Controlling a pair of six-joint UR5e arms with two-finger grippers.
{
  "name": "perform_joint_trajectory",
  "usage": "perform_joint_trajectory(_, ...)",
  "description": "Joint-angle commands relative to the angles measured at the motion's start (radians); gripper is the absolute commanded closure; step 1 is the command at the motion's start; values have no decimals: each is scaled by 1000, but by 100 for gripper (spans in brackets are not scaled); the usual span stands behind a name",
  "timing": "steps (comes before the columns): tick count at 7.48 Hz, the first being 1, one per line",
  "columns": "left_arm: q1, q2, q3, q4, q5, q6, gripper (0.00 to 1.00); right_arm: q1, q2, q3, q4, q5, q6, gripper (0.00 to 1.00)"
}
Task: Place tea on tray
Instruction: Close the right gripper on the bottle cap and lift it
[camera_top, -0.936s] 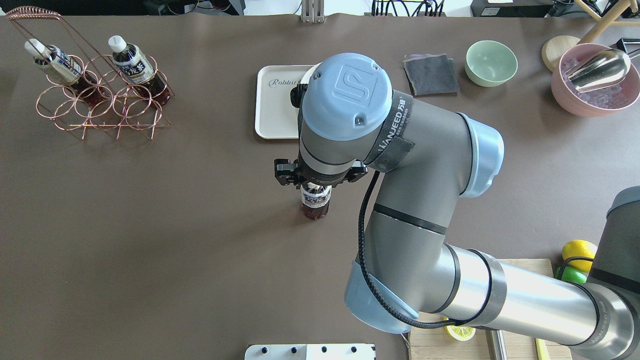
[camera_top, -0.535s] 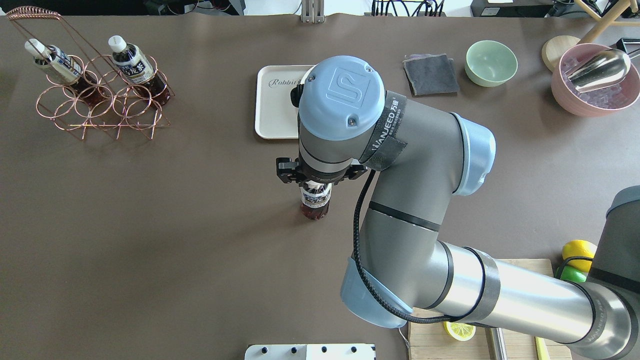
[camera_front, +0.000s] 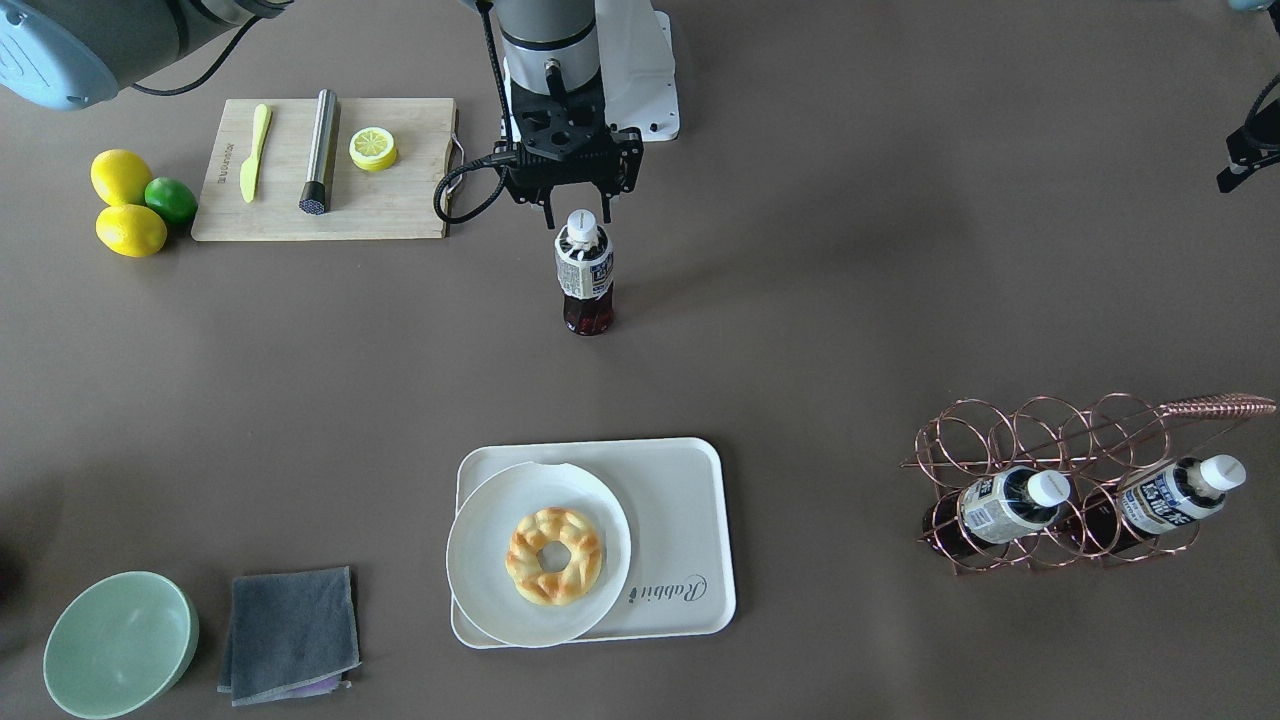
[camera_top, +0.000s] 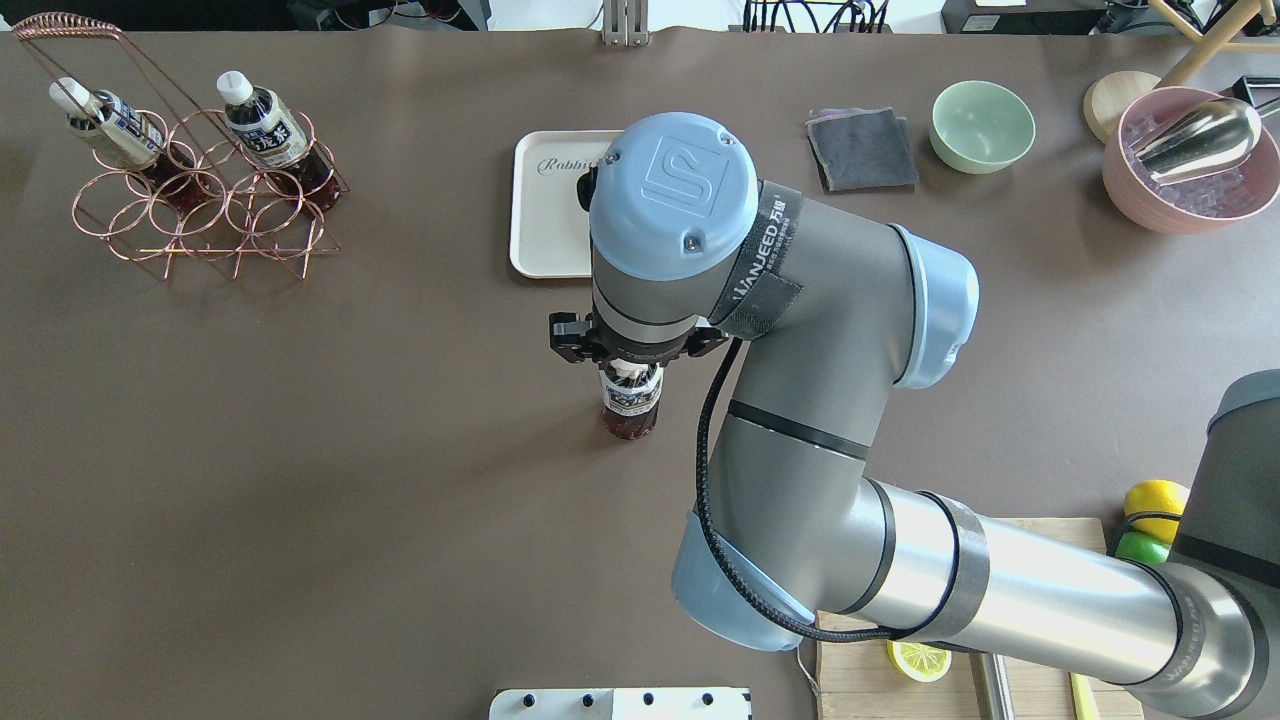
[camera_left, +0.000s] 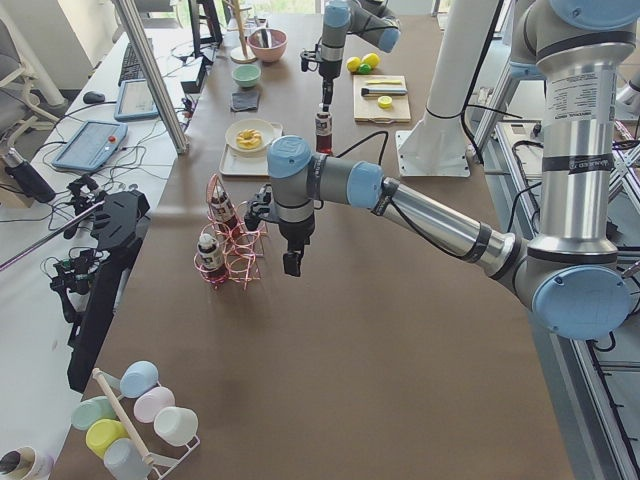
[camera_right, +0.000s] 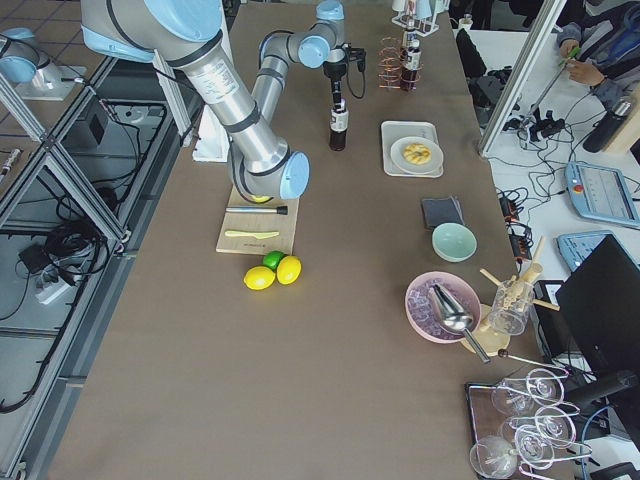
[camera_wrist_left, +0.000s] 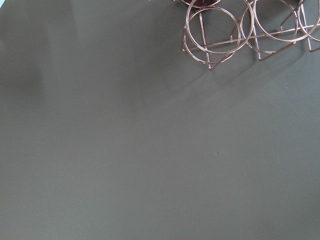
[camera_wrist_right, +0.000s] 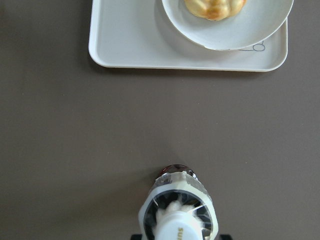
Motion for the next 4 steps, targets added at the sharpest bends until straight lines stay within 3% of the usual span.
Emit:
perform_joint_trajectory(1,0,-2,11,-1,0,3,3,0,49,-69,5,-8,4,45)
perform_joint_trajectory(2,-1,-1,11,-1,0,3,3,6,48,-65,3,-6,-9,58)
perform_joint_trajectory(3,0,-2,17,-1,0,3,3,16,42,-65,3,-2,-16,88)
perform_joint_trajectory(4,-1,-7,28,-3,0,3,3,32,48,-60,2,4,-31,100)
